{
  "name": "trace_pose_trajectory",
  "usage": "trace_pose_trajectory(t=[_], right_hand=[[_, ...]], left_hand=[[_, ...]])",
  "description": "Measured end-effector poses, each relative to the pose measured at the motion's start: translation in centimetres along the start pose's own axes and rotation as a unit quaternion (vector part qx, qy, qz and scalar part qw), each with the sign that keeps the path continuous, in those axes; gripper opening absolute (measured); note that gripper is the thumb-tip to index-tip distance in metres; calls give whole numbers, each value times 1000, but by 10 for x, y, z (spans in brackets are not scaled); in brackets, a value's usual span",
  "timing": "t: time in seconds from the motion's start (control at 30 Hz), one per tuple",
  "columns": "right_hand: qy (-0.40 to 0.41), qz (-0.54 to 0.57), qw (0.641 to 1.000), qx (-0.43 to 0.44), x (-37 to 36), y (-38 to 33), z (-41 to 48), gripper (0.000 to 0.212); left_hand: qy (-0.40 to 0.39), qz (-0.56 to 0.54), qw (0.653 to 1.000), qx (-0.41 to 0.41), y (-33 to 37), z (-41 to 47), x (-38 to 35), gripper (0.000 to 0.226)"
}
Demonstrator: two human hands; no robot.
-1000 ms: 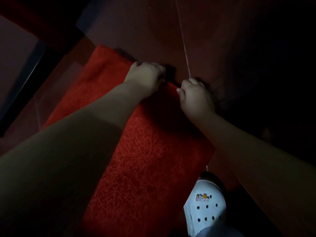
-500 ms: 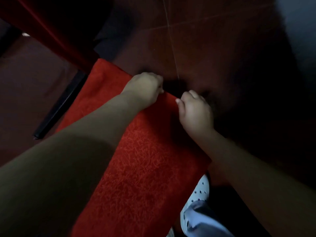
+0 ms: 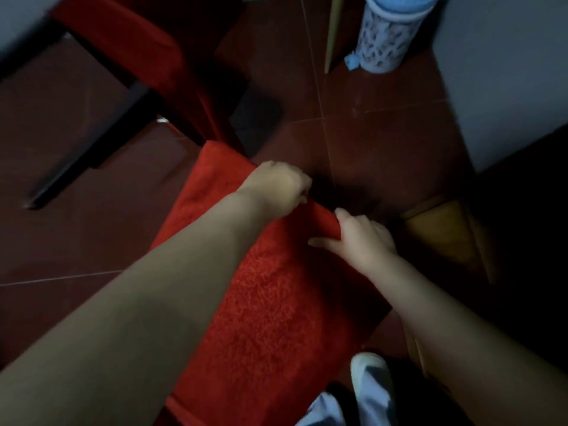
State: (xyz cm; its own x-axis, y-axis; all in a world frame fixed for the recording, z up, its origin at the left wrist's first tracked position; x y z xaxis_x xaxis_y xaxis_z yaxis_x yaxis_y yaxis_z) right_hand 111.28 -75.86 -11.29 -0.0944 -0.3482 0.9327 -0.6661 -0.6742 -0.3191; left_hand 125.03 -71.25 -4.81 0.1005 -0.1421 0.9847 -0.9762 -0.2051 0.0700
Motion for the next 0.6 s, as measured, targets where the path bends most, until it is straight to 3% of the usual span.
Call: trace_pose_trajectory(t=[0.13,0.27,0.6], right_hand=[[9,-12,1000,6,23,-18,-32,77],[37,-14,999,25,51,-46,-58,75],[39,-27,999,25,119,-109,-121,70]], left_hand=[[-208,144,967,-40,4,-33,24,91],[-262,164,951,-19,6,-65,48,103],[-103,85,991,6,4,-155,105,89]])
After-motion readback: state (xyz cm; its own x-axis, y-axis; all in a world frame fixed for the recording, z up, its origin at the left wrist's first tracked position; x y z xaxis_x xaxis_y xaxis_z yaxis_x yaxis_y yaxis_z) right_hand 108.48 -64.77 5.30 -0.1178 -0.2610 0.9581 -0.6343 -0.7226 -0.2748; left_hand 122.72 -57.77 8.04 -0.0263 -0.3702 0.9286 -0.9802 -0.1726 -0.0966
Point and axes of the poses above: each hand's wrist, its own z-axis towards the middle knuckle, its own x-axis out of the back of the hand, y = z × x, the point moved 6 cm from there along z, towards the middle knuckle, and after that the axes turned 15 degrees about y, right-handed, at the moved point
